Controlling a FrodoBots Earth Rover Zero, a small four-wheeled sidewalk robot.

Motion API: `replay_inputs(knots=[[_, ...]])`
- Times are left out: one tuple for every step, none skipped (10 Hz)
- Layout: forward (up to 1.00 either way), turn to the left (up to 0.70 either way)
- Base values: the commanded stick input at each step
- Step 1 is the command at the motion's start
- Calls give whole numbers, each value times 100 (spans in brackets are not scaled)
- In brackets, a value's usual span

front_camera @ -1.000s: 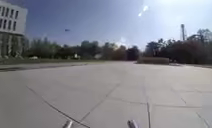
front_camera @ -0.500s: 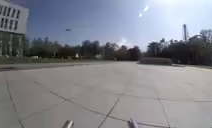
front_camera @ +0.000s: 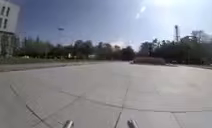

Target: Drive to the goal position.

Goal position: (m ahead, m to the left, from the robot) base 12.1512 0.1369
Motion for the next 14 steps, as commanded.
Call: replay_inputs(knots=[[100, -39], [100, -40], [100, -40], [100, -40], [100, -27], [100, -8], [100, 0], [100, 0], [100, 0], [100, 0], [100, 0], [100, 0], [100, 0], [100, 0]])
